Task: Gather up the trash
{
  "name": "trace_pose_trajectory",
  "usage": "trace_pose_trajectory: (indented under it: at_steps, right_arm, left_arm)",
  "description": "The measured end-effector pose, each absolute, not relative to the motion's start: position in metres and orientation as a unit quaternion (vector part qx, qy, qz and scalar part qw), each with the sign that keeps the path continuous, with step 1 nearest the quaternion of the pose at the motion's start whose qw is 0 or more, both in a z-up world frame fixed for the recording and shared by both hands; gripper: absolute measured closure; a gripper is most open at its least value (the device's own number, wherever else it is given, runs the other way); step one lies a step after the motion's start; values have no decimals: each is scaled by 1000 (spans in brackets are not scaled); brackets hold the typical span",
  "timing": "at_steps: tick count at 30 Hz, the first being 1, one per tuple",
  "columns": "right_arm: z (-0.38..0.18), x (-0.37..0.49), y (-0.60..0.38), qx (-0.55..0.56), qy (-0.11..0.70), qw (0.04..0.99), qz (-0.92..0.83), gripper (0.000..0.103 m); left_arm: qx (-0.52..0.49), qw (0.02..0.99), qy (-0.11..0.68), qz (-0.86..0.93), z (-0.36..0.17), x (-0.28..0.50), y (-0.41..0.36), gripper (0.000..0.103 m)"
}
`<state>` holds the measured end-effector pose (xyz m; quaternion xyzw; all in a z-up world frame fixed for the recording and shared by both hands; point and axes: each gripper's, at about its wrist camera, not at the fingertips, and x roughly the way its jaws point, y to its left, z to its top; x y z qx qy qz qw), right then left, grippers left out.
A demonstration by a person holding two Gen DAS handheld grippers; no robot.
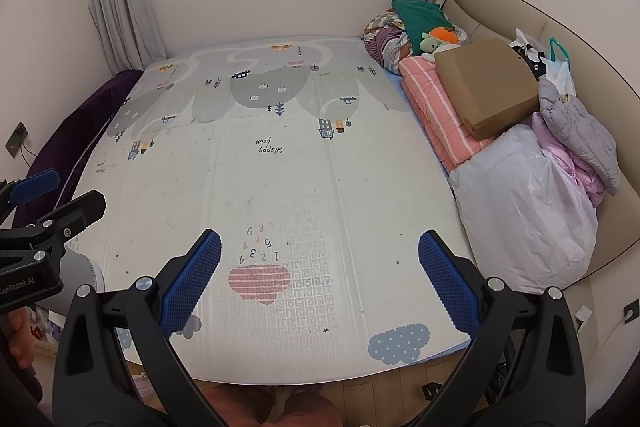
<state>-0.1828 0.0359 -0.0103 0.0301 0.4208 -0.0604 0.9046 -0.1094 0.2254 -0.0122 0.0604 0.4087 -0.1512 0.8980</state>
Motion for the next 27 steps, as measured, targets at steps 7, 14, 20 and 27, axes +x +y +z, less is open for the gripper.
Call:
trace_pose_trajectory:
  at_steps: [7, 14, 20, 27]
  right_arm:
    - [-9, -177, 36, 30, 421, 904, -64, 7]
    - [-9, -178, 36, 31, 421, 904, -64, 7]
    - [-9, -174, 34, 31, 421, 904, -64, 7]
    - [-9, -174, 34, 32, 421, 904, -65, 7]
  left_arm:
    - [68, 900, 401, -157, -11, -108, 222, 12]
    - [78, 897, 404, -159, -13, -106, 217, 12]
    - [74, 895, 407, -165, -14, -103, 220, 12]
    - [83, 897, 401, -164, -13, -105, 216, 12]
